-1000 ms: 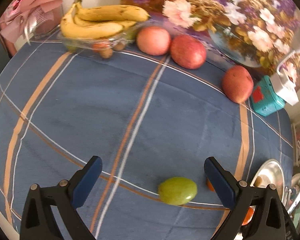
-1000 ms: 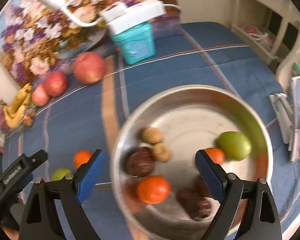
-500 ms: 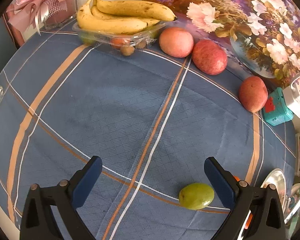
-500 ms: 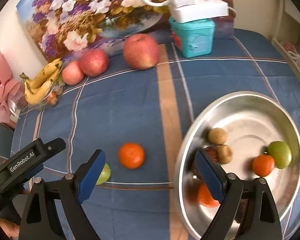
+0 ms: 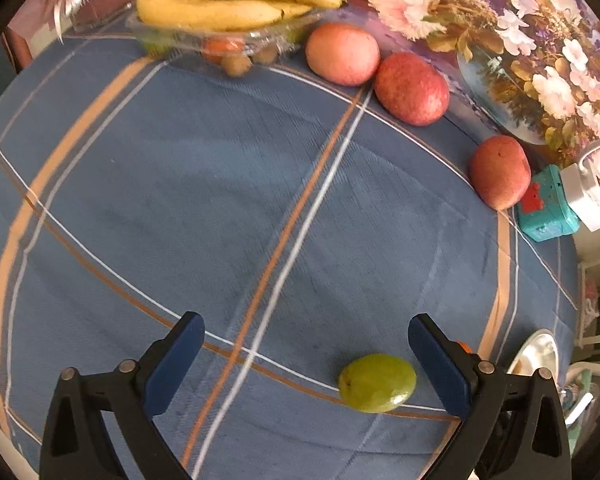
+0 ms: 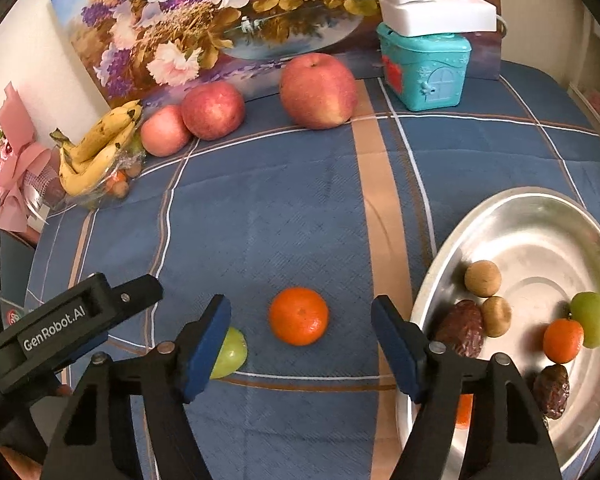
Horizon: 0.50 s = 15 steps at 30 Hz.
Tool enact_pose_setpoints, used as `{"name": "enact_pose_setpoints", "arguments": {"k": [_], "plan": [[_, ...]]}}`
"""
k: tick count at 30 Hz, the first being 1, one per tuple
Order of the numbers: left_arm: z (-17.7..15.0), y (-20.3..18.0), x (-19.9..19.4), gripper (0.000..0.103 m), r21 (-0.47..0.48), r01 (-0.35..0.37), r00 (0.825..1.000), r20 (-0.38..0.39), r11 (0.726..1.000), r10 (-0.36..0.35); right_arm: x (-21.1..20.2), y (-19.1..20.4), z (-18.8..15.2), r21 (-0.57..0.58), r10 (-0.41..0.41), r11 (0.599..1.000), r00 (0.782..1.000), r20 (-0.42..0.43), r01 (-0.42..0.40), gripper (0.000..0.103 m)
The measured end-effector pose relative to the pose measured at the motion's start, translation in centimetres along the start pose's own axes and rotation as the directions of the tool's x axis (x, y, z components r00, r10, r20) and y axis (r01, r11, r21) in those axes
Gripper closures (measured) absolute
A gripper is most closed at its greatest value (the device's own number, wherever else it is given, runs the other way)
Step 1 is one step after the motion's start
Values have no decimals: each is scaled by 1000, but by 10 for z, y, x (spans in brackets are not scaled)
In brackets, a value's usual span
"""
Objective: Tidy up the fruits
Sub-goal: 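Move the left tool to the last green pear while the right tool approaches a tangerine, then grasp the tangerine with the right tool while the left tool grasps the green pear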
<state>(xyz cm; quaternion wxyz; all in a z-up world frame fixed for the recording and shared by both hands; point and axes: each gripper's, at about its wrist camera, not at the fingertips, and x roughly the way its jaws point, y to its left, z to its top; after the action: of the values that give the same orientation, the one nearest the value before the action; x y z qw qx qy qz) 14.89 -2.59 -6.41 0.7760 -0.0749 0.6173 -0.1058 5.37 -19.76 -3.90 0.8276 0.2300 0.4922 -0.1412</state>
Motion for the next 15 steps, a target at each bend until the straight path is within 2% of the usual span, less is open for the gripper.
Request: {"name": "enact_pose_setpoints", "arguments": {"k": [1, 2, 7, 11, 15], "plan": [[-1, 0, 1, 0, -1, 7, 1000, -7, 1000, -7, 2, 0, 0, -2, 5, 1000, 1000, 0, -5, 44], [-2, -1, 3, 0, -1, 12, 1000, -16, 1000, -12, 3, 0, -1, -2, 6, 1000, 1000, -2, -6, 46], [-6, -3, 8, 0, -9, 36, 998, -55, 999, -37, 12, -3, -3, 8, 18, 1000, 1000, -14, -18, 55], [-9, -6, 11, 0, -9, 52, 996, -71, 999, -53, 17, -6, -4, 26, 29, 999, 999, -18, -28, 58], [-7, -11, 14, 0, -10, 55, 995, -79, 998, -56, 18, -8, -5, 44, 46, 998, 999, -14, -45, 64]]}}
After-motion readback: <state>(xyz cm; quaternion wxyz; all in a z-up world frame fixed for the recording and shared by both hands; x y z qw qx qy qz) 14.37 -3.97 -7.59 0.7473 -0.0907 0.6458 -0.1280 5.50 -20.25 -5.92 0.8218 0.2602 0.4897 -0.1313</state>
